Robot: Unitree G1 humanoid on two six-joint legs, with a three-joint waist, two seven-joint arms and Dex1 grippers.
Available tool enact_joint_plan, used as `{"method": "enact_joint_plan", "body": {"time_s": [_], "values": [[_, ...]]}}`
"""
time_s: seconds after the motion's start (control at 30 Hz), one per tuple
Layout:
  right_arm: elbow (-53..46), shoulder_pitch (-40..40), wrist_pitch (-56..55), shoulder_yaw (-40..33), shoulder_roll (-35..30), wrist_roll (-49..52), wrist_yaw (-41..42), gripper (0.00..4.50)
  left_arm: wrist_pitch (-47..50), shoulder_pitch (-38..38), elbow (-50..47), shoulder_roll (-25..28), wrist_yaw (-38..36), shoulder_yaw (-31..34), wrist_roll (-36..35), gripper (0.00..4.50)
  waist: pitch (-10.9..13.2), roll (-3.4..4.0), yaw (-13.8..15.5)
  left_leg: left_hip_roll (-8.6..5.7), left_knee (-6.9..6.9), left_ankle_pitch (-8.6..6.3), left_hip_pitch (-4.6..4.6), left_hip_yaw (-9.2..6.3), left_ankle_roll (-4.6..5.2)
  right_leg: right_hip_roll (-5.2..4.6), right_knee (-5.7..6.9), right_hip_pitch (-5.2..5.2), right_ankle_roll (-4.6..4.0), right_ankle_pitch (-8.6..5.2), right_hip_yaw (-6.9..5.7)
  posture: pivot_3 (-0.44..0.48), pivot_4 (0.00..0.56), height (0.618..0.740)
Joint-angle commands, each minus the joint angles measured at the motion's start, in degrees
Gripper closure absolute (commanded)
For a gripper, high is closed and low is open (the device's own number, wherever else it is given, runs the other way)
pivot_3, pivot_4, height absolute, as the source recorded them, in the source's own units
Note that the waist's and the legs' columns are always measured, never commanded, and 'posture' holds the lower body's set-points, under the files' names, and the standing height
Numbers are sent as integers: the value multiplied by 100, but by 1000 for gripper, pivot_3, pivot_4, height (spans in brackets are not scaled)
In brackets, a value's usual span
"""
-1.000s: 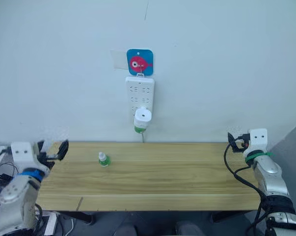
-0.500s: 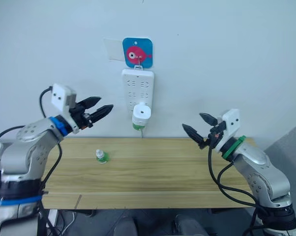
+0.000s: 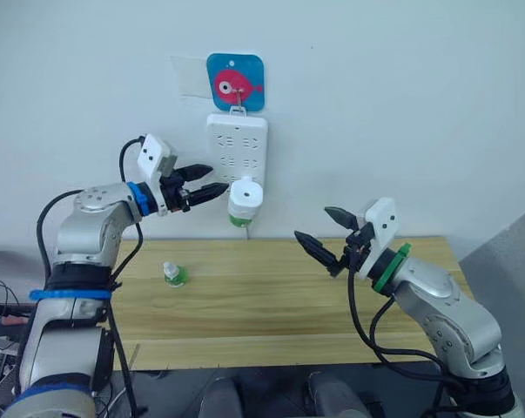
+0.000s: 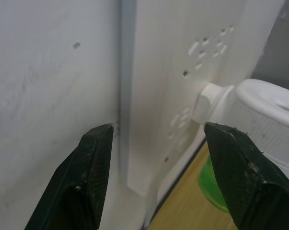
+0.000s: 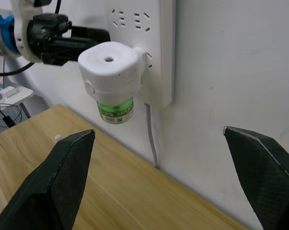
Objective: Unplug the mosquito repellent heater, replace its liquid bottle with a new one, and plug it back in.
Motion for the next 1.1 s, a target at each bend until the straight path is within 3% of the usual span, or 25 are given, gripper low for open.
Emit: {"method": "enact_joint_plan", "body": {"time_s": [0.03,0.2,0.4,0.63,0.73,0.9,1.1], "values": [[-235,-46,-81,-40,13,-21,3,0,-463,-421,512,-152,-155,-66,268,1360,14,-5,27,0,7,-1,0,-5,2,0,6,0,0,0,-5,-127,171,740],[-221,-53,-58,-52,-10,-27,1,0,-784,-841,1134,-418,-627,-249,539,1360,56,-7,74,-3,81,-8,-35,-60,15,1,46,5,2,-1,-46,-134,179,740],[-242,-42,-1,-49,-2,1,-21,0,-659,-1072,1181,-537,-1364,-411,614,1360,91,0,6,-8,78,-8,-53,-76,17,5,44,-6,5,1,-51,-140,183,740],[-210,-8,97,-29,29,28,-72,0,-504,-1239,1334,-545,-1596,-292,576,1360,143,15,-68,-6,72,-4,-84,-103,10,7,30,-15,-1,-11,-84,-138,198,740],[-219,-85,226,18,134,48,-173,0,-404,-1178,1228,-546,-1661,-247,527,1869,169,17,-81,-3,76,-7,-85,-109,15,7,38,-13,-1,-11,-93,-134,206,740],[-337,-297,592,112,422,159,-402,0,-195,-1089,1086,-603,-1556,-91,420,3202,232,17,-89,-2,82,-11,-84,-116,23,7,46,-11,-2,-11,-101,-126,216,740],[-266,-879,1104,392,1002,-171,-1160,0,-166,-924,897,-698,-1322,-12,435,3197,287,31,-85,0,82,-3,-86,-121,8,7,47,-11,-2,-11,-107,-127,233,740]]}}
